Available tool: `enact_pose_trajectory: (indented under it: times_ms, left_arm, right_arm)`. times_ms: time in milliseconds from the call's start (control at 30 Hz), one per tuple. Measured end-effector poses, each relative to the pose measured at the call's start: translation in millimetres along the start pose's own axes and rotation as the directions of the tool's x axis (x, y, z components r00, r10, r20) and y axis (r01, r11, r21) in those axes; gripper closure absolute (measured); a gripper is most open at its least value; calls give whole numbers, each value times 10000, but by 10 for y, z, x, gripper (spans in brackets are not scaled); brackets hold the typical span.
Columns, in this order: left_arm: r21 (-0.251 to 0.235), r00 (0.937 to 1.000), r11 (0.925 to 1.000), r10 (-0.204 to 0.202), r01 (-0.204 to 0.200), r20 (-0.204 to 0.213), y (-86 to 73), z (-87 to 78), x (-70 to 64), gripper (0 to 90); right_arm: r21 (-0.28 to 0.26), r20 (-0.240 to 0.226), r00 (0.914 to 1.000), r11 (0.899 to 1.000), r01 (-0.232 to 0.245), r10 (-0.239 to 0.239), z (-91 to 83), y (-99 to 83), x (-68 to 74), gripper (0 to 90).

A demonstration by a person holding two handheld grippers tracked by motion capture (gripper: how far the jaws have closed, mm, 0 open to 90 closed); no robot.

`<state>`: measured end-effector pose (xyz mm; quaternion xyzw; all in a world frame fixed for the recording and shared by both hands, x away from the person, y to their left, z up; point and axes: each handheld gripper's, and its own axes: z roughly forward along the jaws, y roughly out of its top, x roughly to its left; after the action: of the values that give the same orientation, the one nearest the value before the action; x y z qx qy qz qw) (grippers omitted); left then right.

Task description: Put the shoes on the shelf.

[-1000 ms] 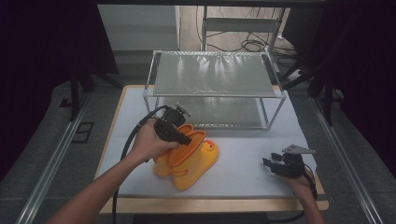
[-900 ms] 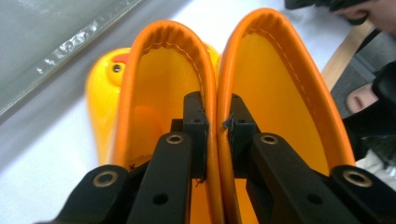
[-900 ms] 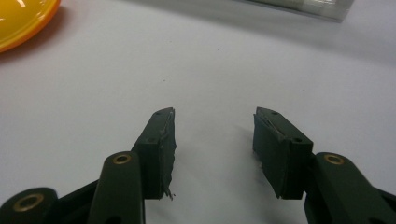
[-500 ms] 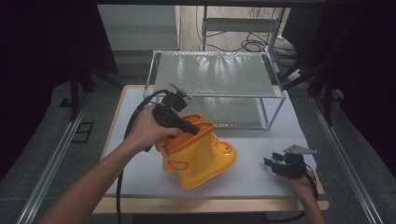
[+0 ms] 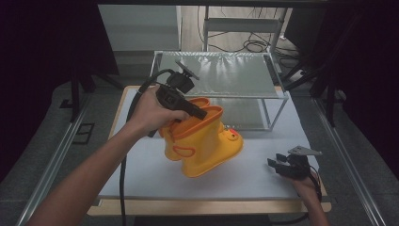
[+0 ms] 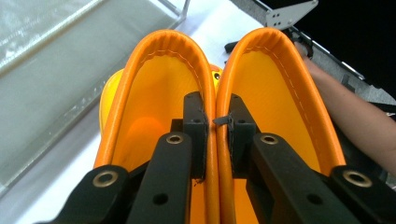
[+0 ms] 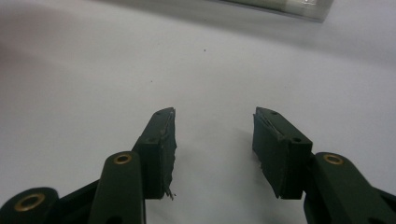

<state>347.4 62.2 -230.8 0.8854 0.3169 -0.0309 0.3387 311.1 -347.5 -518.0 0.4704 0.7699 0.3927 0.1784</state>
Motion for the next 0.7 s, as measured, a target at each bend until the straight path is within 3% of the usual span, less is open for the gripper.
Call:
enact_pose_trajectory:
  times_ms: [300,700]
  left_arm:
    - [12,9994,9995,327,-327,63,267,-93,-151,824]
    - [-541,9996,9983,183,-194,-209,786,-337,-302,824]
  right_arm:
    - [-36,-3,10000,10000,-66,66,-7,-2,-7,493]
    - [-95,-16,9999,9999,-108,108,-10,-4,-23,495]
